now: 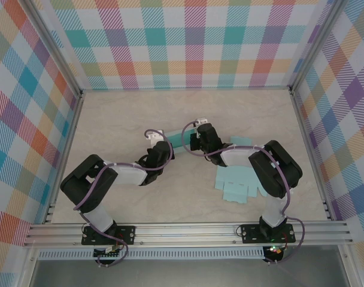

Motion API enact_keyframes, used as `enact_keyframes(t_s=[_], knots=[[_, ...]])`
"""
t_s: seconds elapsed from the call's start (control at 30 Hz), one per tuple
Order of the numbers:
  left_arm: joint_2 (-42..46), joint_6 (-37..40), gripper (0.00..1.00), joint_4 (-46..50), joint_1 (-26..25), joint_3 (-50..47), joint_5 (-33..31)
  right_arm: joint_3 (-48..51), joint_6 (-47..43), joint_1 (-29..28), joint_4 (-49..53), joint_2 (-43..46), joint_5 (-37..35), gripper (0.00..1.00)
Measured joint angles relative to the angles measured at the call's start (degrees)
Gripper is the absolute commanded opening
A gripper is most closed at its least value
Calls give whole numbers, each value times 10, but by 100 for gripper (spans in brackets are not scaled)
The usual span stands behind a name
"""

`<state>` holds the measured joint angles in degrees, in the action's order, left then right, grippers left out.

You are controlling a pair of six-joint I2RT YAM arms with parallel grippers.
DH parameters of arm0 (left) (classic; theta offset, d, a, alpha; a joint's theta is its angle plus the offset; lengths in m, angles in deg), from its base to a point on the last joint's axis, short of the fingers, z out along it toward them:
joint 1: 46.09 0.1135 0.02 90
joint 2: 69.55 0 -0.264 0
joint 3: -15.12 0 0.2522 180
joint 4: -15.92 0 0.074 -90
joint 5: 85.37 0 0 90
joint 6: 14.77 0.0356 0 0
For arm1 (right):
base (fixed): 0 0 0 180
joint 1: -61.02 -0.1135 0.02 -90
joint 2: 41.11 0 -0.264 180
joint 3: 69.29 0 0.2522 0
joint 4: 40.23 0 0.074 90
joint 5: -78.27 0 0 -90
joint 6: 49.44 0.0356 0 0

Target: Fold the paper box

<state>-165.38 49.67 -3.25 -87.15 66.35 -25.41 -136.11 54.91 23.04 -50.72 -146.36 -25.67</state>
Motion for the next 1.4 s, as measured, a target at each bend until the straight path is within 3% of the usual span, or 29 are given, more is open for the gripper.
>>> enact_keyframes(t_s=[0.13,0.33,0.5,0.7,0.93,1.07,1.23,1.4], knots=[[0,1,6,-5,-10,-8,-10,26,-2,-3,-42,0,-5,2],[5,3,32,14,-26,-24,3,42,-2,-7,-68,0,-5,3],[64,-1,57,52,-41,-51,19,43,-3,-19,-71,0,-3,3],[171,-18,73,103,-45,-86,22,43,-13,-20,-71,-1,-4,4],[340,-57,72,206,-50,-99,16,43,-17,-23,-70,-1,-4,6],[405,-61,71,301,-50,-55,-15,43,-19,-25,-70,-1,-6,7],[345,-22,67,380,-20,81,-14,43,-26,-28,-52,-8,-5,11],[224,11,53,384,39,168,35,42,-29,-30,-50,-9,-4,14]])
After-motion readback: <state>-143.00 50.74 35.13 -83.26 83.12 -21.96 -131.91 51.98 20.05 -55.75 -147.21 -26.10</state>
